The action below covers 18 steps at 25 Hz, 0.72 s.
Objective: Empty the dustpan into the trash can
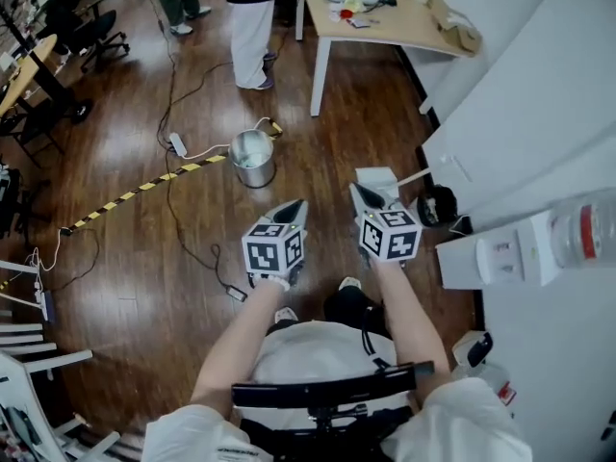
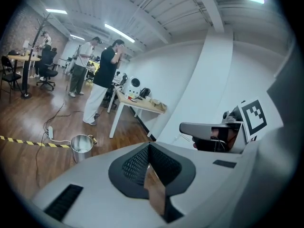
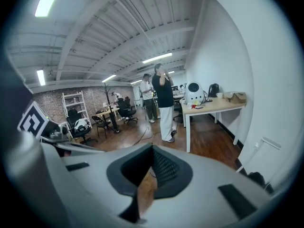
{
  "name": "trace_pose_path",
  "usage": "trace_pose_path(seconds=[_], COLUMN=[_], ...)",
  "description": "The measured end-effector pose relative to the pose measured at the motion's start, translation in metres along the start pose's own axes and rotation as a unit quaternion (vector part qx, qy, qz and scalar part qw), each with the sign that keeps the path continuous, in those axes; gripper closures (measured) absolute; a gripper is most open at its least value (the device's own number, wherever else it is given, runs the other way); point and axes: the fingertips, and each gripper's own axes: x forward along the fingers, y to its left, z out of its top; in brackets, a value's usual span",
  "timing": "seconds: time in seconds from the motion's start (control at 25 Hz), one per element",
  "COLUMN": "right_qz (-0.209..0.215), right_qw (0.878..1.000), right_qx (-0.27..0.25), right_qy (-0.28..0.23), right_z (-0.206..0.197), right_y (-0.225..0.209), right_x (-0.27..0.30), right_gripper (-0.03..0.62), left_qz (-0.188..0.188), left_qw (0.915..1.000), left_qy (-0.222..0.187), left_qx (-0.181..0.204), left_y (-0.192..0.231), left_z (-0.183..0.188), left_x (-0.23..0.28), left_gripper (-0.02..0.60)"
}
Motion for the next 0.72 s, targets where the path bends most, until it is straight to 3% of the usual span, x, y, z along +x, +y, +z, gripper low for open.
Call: trace_pose_path(seconds=[0.24,0.4,0.72], right_qz=[-0.001,0.005,0.016], right_qw=[1.000,1.000,0.999], right_qx=[0.003,0.007,0.029], right_qy=[-0.015,-0.021,-0.016], right_z=[-0.009,-0.018,-0.053], right_y=[-0.012,-0.019,-0.043], right_x=[-0.053,-0.082,-0.135], right_gripper=[0.592,0.592,0.592], left_qz=[-0.015,-0.009,0.008], left_qw=[0.9998,0.9997,0.9999], left_qy=[-0.013,-0.011,0.001], left_qx=[-0.005,-0.020,-0.012], left_y=[-0.044,-0.065,-0.119], left_z=[-0.015,-0.033,-0.070], left_x=[-0.008,-0.014,-0.022], left_gripper=[0.592,0.592,0.592])
